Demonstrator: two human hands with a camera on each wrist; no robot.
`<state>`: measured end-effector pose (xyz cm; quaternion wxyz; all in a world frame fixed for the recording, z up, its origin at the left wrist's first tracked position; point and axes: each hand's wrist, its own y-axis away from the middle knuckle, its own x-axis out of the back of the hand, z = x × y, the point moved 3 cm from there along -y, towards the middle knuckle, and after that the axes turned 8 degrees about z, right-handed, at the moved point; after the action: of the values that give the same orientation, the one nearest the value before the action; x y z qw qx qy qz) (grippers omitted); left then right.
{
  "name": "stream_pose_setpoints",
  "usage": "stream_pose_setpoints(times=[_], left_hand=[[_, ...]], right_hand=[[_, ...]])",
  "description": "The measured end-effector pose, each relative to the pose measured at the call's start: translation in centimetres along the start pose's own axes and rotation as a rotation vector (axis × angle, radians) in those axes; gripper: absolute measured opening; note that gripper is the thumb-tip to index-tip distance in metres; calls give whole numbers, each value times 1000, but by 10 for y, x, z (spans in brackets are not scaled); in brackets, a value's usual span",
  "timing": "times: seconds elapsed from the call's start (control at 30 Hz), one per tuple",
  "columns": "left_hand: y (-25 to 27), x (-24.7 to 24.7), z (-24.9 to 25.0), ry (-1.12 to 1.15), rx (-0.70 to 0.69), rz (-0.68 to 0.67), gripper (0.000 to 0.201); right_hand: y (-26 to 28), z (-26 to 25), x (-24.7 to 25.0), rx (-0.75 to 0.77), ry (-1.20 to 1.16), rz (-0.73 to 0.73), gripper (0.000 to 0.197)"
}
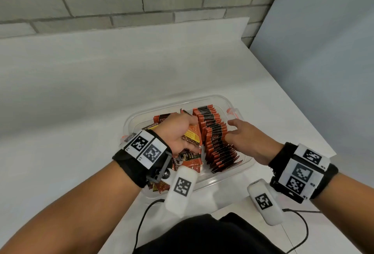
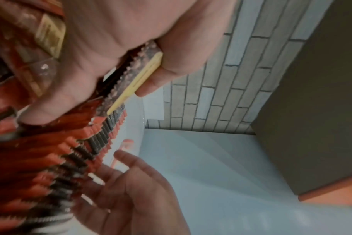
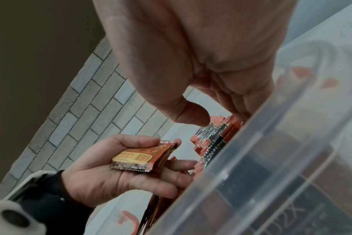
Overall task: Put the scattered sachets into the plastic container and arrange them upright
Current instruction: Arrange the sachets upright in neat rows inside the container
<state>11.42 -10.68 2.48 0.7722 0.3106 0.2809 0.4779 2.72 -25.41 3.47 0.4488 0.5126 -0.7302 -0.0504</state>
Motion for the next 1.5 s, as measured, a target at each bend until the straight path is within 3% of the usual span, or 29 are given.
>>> stream_pose_setpoints(times=[0.2,0.6,0.83,1.0,1.27,1.5], left_hand=[[2,-6,-13,-18,94,-40,8],[-11,-9,-17,146,87,-53,33],[-14,-10,-17,136,96,-78,32],[-15,-8,-17,124,88,-91,16],[-11,-10,-16,115,79,-78,31],[-7,8,-5,17,-12,-50,19]], right_hand=[[-2,-1,-2,-28,-43,-15,61],[-2,-3,-4,-7,-42,-13,61],[-4,-3,-5,0,-46,-8,65],[-4,-4,-5,8,-41,-13,64],[-8,-1,-8,7,-64,-25,65],[-7,0,-4,8,-91,-34,61]])
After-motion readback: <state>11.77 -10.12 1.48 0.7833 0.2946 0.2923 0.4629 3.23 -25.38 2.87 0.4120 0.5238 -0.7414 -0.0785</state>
